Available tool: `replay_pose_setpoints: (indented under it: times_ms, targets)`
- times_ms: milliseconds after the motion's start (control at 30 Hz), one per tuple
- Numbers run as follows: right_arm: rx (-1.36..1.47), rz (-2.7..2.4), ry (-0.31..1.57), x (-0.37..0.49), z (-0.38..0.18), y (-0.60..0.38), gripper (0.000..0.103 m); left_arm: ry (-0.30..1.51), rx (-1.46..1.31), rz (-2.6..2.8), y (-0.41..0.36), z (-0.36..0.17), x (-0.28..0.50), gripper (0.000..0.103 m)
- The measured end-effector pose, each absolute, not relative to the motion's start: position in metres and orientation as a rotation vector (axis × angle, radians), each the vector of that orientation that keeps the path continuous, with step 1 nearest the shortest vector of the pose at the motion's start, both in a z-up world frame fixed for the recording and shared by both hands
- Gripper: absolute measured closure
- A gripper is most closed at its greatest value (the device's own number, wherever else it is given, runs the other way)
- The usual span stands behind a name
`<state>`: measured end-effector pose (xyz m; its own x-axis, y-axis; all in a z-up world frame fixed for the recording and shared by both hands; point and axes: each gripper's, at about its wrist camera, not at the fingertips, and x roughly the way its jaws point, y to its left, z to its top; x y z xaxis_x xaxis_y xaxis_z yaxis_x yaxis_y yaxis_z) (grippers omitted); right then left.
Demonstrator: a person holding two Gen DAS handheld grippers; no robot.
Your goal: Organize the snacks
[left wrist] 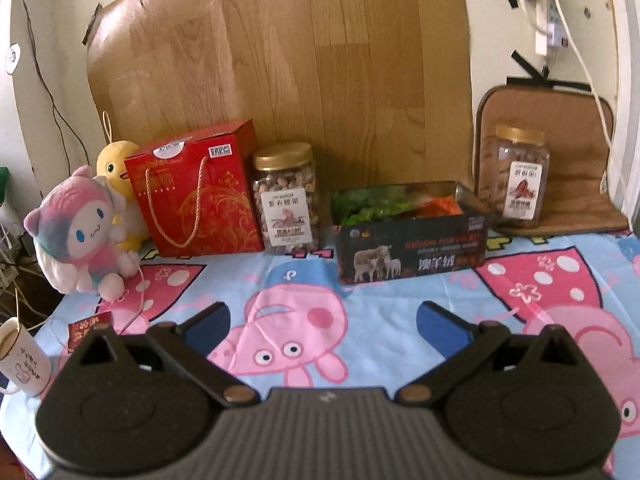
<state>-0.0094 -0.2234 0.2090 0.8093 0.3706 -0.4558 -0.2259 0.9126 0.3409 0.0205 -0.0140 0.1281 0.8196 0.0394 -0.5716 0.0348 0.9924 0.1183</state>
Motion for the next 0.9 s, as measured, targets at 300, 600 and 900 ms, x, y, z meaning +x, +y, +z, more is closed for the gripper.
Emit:
replay_pose_setpoints:
  times_ms: [300, 600, 900]
  targets:
    - [0.273, 0.321, 0.662, 0.016, 0.214, -0.227, 0.0, 0.665, 0.18, 0.02, -0.006, 0.138, 0.045, 0.0]
    - [0.262, 0.315, 0.698, 0.035, 0.21, -0.229, 0.0, 0.657, 0.222, -0.002, -0.011, 0.157, 0.063, 0.0]
    - [0.27, 0.317, 0.74, 0.058, 0.2, -0.231, 0.0, 0.667, 0.231, -0.015, -0.019, 0.158, 0.088, 0.0]
